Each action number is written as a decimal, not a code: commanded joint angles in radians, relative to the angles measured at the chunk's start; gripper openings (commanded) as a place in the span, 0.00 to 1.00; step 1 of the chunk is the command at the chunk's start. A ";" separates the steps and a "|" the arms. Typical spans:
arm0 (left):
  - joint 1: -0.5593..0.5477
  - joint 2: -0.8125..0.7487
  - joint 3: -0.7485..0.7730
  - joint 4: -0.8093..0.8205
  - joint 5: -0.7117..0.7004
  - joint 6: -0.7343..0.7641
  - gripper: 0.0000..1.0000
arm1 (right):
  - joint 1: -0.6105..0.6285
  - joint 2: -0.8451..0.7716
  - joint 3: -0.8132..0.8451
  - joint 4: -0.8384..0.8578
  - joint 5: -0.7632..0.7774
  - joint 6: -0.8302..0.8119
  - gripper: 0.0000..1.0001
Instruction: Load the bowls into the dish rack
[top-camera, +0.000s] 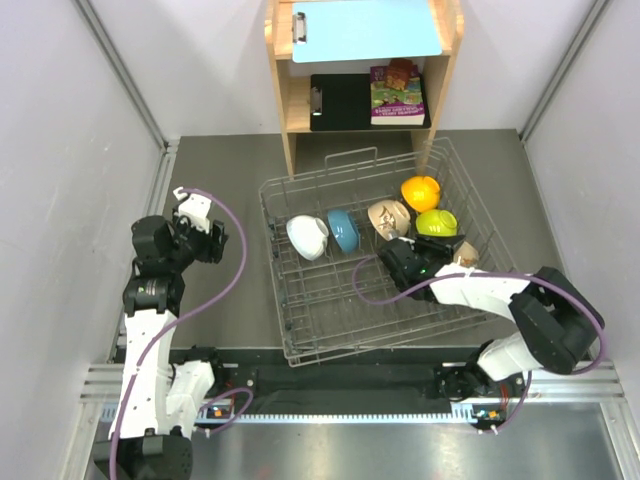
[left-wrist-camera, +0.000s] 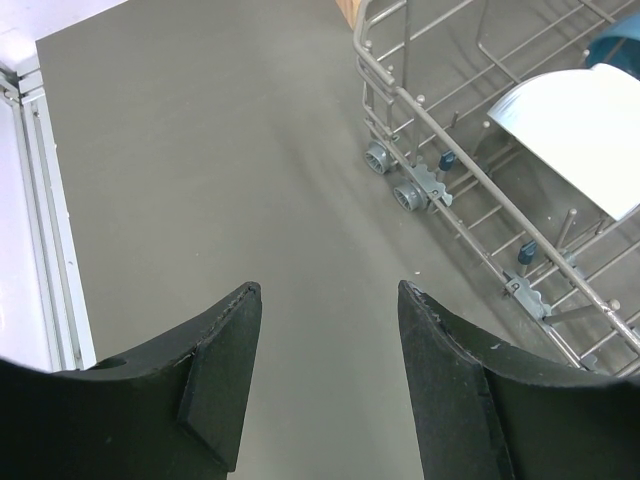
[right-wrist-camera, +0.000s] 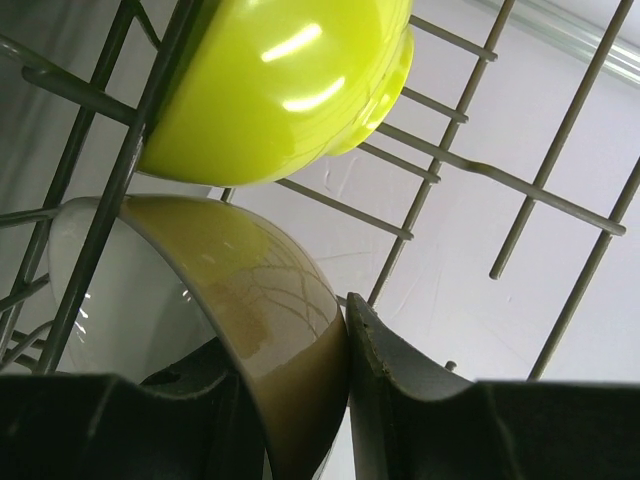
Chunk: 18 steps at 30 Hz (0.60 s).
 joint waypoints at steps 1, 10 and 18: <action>0.008 -0.019 -0.003 0.016 0.012 0.005 0.62 | 0.034 0.053 -0.003 -0.111 -0.043 0.026 0.00; 0.006 -0.024 -0.014 0.017 0.012 0.008 0.62 | 0.060 0.090 0.054 -0.250 -0.104 0.135 0.33; 0.008 -0.024 -0.018 0.023 0.015 0.005 0.62 | 0.069 0.098 0.088 -0.316 -0.142 0.191 0.67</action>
